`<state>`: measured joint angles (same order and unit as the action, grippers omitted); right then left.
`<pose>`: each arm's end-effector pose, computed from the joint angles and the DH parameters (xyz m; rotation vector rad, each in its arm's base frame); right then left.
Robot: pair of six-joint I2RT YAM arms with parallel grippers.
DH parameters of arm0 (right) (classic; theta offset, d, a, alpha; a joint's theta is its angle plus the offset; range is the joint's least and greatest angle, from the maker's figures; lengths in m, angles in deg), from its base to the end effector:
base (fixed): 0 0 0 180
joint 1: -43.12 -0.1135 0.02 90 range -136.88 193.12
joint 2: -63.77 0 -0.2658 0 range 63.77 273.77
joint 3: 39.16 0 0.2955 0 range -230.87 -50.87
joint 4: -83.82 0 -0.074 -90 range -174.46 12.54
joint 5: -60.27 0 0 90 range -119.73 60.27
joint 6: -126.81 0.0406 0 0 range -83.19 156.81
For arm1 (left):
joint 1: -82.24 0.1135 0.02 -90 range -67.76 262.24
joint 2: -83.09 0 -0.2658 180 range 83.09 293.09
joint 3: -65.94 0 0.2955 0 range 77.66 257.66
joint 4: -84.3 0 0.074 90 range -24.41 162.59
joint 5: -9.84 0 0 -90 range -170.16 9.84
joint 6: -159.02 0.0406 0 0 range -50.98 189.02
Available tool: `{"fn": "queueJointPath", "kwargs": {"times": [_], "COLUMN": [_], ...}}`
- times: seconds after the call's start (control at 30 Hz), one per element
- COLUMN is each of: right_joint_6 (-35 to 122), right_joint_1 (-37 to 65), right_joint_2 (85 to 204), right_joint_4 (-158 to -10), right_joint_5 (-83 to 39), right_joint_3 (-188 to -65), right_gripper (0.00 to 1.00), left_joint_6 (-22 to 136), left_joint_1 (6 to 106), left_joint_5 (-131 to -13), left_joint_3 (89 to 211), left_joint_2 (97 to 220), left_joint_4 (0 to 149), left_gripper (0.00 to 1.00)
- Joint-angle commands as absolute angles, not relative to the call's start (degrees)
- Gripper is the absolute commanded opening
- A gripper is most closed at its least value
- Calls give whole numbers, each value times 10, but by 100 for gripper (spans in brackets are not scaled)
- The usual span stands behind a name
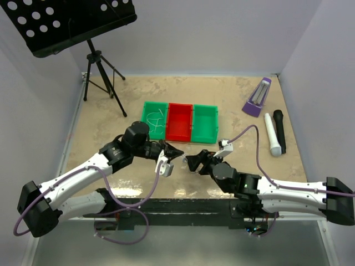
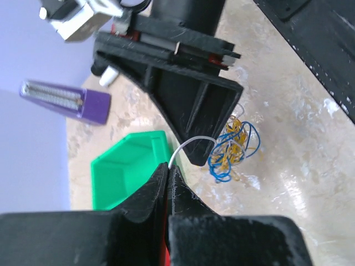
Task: Untangle the cables
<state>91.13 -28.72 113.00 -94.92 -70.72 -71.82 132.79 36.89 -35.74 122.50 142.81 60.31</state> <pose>0.0968 0.2096 0.1985 0.2139 1.8836 0.8791 0.1714 -0.2140 0.2797 1.8108 0.7108 -0.5761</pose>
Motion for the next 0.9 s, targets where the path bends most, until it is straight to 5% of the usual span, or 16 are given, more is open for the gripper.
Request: {"fn": "queueJointPath", "kwargs": {"times": [0.0,0.63,0.87], "right_joint_6": [897,898,875], "right_joint_1": [-287,-355,-361], "right_joint_2": [1122,1158,1182], "right_joint_4": [-954,-967,-954], "right_joint_5": [-720,-746,-790], "right_joint_3": [-712,-715,-752], "right_gripper": [74,65,70], "left_joint_6": [1154,1045,1058], "left_joint_1": [381,397,400], "left_joint_5": [-371,-432,-403], "left_joint_3": [1236,1225,1222], "left_joint_2": [1436,1436,1434], "left_joint_4": [658,680,670], "left_gripper": [0,0,0]}}
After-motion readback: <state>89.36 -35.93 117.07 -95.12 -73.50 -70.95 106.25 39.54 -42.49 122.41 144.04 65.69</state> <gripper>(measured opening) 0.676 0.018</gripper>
